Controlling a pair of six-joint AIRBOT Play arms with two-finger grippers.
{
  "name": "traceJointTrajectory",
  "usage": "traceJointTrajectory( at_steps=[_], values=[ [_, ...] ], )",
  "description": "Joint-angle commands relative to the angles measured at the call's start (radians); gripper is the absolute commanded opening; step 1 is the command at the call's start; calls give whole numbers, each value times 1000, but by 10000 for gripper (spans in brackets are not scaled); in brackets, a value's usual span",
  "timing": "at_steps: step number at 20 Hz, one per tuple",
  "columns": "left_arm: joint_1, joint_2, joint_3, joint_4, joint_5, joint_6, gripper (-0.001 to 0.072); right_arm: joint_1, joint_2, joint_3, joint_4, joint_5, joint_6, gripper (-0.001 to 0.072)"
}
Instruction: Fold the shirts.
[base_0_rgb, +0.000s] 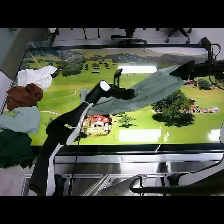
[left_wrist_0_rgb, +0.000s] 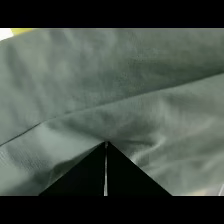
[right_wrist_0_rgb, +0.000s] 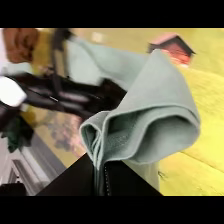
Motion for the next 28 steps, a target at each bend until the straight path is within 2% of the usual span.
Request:
traceJointTrajectory(
  at_steps=[1, 5, 7, 10, 13, 16, 19, 22, 23, 24, 25, 26, 28],
  values=[
    [-109, -48, 2, 4, 179, -31, 15, -2, 53, 37, 93, 33, 16, 18],
    [-116, -56, 27, -6, 181, -47, 15, 1, 59, 40, 78, 67, 32, 18],
    [-93, -39, 74, -26, 105, -45, 16, 3, 56, 36, 67, 64, 32, 18],
    [-11, 80, 41, -123, 19, -44, 16, 48, 39, 30, 6, 51, 32, 18],
    [142, 261, 6, -231, -193, 47, 16, 164, 13, 15, -5, -8, 37, 18],
    [317, 443, 8, -300, -354, 64, 16, 320, -8, 15, -10, -168, 45, 18],
    [494, 605, 8, -318, -426, 63, 15, 526, -75, 14, -71, -388, 47, 19],
    [624, 711, 8, -316, -491, 64, 16, 742, -216, 13, -89, -645, 21, 20],
    [652, 737, 8, -316, -507, 64, 16, 814, -277, 13, -89, -747, 2, 69],
    [673, 754, 8, -315, -517, 66, 15, 878, -339, 14, -88, -841, 3, 366],
    [689, 768, 8, -315, -528, 71, 16, 920, -386, 14, -88, -898, 3, 528],
    [699, 776, 8, -315, -539, 71, 16, 939, -412, 14, -89, -913, 2, 524],
    [711, 779, 8, -315, -571, 82, 16, 913, -401, 16, -89, -851, 3, 523]
  ],
)
